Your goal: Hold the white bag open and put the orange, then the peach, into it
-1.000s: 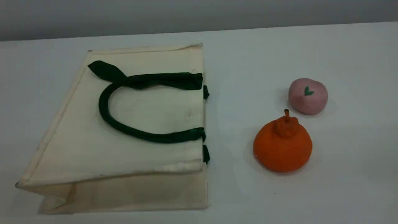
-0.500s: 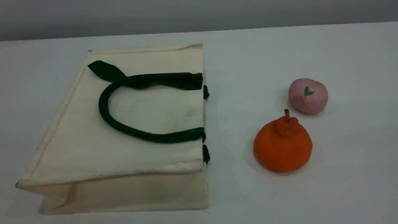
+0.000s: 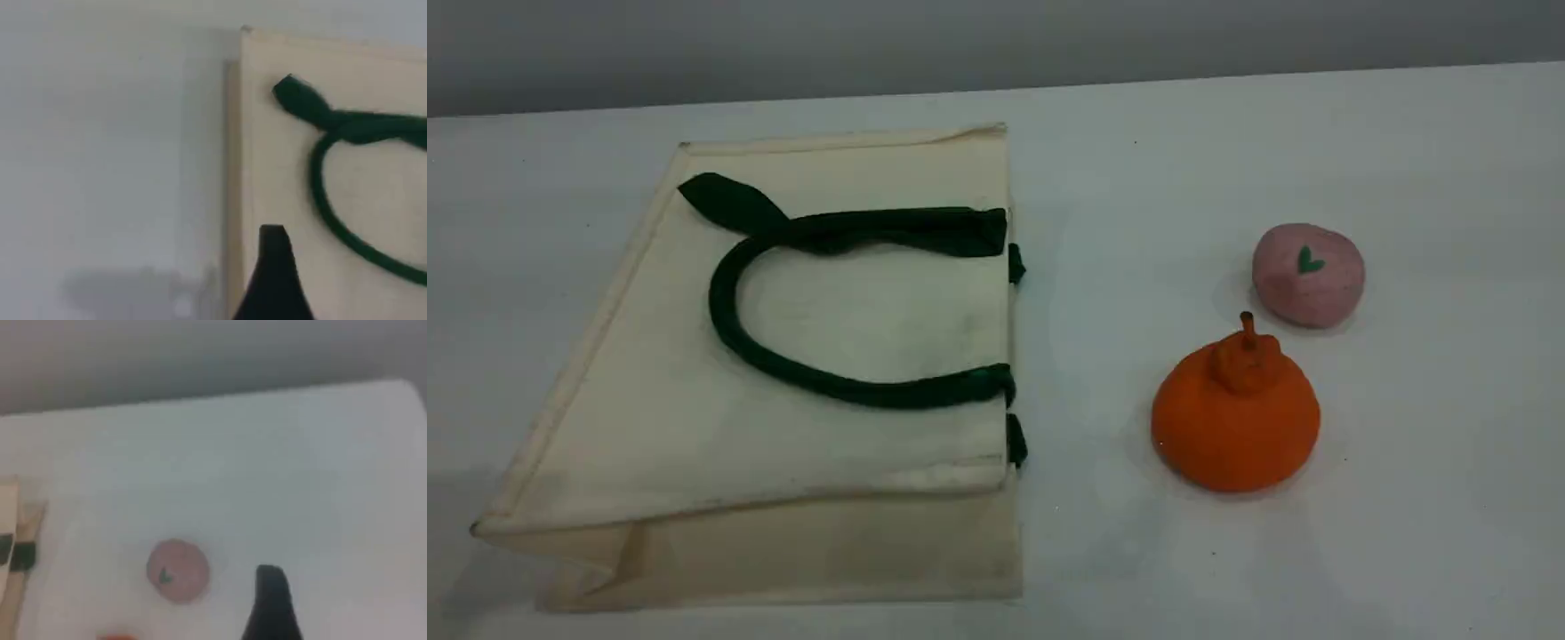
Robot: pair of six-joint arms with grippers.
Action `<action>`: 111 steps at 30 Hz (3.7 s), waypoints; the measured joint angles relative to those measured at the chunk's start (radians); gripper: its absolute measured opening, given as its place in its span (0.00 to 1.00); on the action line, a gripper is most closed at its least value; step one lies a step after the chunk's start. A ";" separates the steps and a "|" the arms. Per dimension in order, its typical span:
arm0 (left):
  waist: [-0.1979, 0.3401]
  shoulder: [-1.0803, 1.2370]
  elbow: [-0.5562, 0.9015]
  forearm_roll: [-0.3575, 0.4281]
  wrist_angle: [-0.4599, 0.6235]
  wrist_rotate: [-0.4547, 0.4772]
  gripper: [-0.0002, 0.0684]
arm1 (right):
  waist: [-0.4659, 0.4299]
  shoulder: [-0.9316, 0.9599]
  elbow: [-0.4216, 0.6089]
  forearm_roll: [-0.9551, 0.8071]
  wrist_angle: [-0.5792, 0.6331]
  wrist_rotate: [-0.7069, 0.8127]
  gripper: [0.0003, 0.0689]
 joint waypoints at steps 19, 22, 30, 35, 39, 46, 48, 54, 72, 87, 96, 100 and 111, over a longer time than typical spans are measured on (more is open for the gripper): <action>-0.025 0.622 -0.161 -0.132 -0.137 0.143 0.71 | 0.000 0.403 -0.061 0.140 -0.179 -0.014 0.68; -0.025 0.680 -0.187 -0.209 -0.134 0.222 0.71 | 0.000 0.460 -0.090 0.142 -0.181 -0.014 0.68; -0.069 0.787 -0.241 -0.431 -0.127 0.475 0.71 | 0.001 0.543 -0.105 0.150 -0.207 -0.014 0.68; -0.105 0.855 -0.271 -0.449 -0.137 0.509 0.71 | 0.001 0.545 -0.108 0.155 -0.231 -0.014 0.68; -0.106 0.904 -0.289 -0.448 -0.157 0.505 0.71 | 0.001 0.548 -0.108 0.155 -0.231 -0.015 0.68; -0.112 0.979 -0.290 -0.461 -0.182 0.505 0.71 | 0.001 0.550 -0.108 0.155 -0.237 -0.015 0.68; -0.120 1.006 -0.290 -0.465 -0.182 0.506 0.71 | 0.001 0.550 -0.108 0.155 -0.246 -0.015 0.68; -0.145 1.052 -0.290 -0.477 -0.232 0.508 0.68 | 0.001 0.550 -0.108 0.155 -0.247 -0.016 0.68; -0.160 1.012 -0.338 -0.505 -0.214 0.504 0.09 | 0.001 0.583 -0.108 0.165 -0.254 -0.016 0.67; -0.164 0.736 -0.600 -0.486 0.159 0.504 0.09 | 0.048 0.710 -0.108 0.280 -0.182 -0.126 0.67; -0.164 0.650 -0.759 -0.484 0.369 0.507 0.09 | 0.252 0.721 -0.108 0.369 -0.180 -0.256 0.67; -0.164 0.635 -0.830 -0.478 0.456 0.508 0.09 | 0.333 0.761 -0.108 0.370 -0.217 -0.255 0.67; -0.164 0.611 -0.889 -0.438 0.610 0.519 0.09 | 0.404 0.919 -0.108 0.385 -0.260 -0.254 0.67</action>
